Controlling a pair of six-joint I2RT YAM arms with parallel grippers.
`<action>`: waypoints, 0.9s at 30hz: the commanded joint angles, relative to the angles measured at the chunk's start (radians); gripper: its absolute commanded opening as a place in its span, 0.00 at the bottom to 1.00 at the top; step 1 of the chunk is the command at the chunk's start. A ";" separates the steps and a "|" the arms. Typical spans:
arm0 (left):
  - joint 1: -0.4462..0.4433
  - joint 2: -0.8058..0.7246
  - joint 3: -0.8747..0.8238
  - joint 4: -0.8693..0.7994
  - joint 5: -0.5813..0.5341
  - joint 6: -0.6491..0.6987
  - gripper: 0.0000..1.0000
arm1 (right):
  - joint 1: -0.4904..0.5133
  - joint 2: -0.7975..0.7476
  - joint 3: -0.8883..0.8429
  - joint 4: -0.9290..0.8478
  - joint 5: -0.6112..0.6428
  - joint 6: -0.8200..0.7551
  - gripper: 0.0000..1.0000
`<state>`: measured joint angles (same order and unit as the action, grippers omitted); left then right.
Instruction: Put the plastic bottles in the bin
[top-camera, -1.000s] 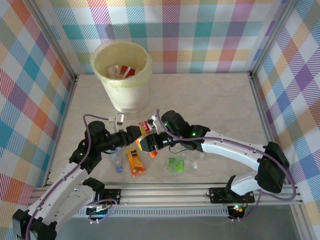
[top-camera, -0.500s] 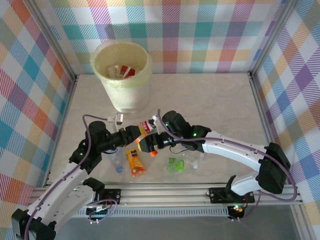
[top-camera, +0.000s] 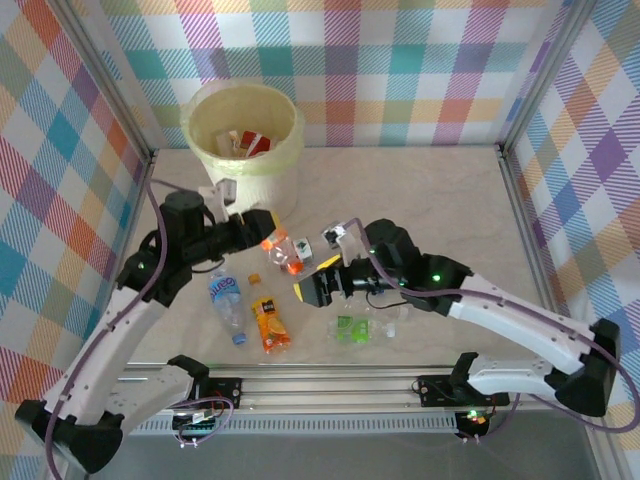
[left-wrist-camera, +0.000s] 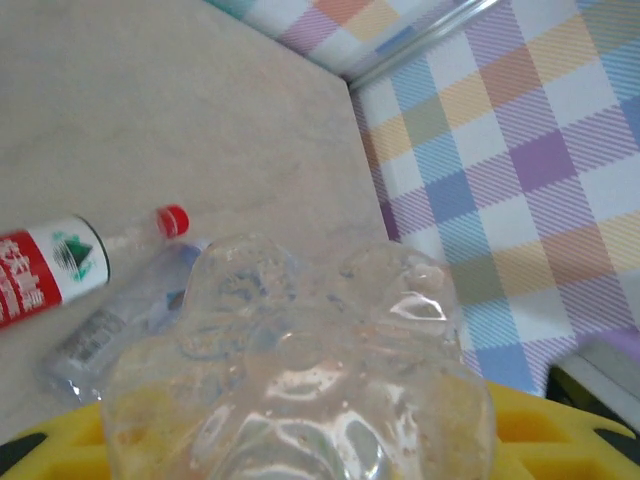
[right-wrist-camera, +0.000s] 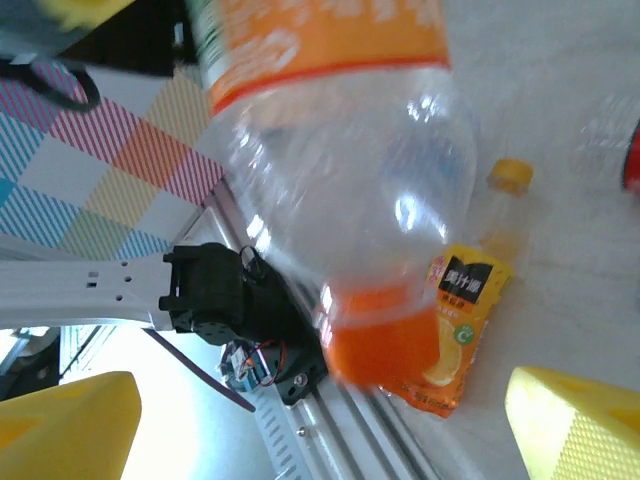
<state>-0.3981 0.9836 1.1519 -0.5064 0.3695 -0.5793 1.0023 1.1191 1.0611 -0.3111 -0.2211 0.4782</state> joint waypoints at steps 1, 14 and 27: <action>0.029 0.073 0.174 -0.101 -0.084 0.133 0.51 | -0.001 -0.070 0.029 -0.046 0.101 -0.083 0.95; 0.107 0.435 0.713 -0.112 -0.301 0.276 0.52 | -0.001 -0.165 0.030 -0.051 0.210 -0.127 0.96; 0.227 0.744 0.974 -0.083 -0.312 0.282 0.54 | -0.001 -0.178 0.016 -0.074 0.218 -0.094 0.96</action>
<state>-0.1944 1.6978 2.0808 -0.6201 0.0578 -0.3199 1.0023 0.9585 1.0721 -0.3767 -0.0166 0.3775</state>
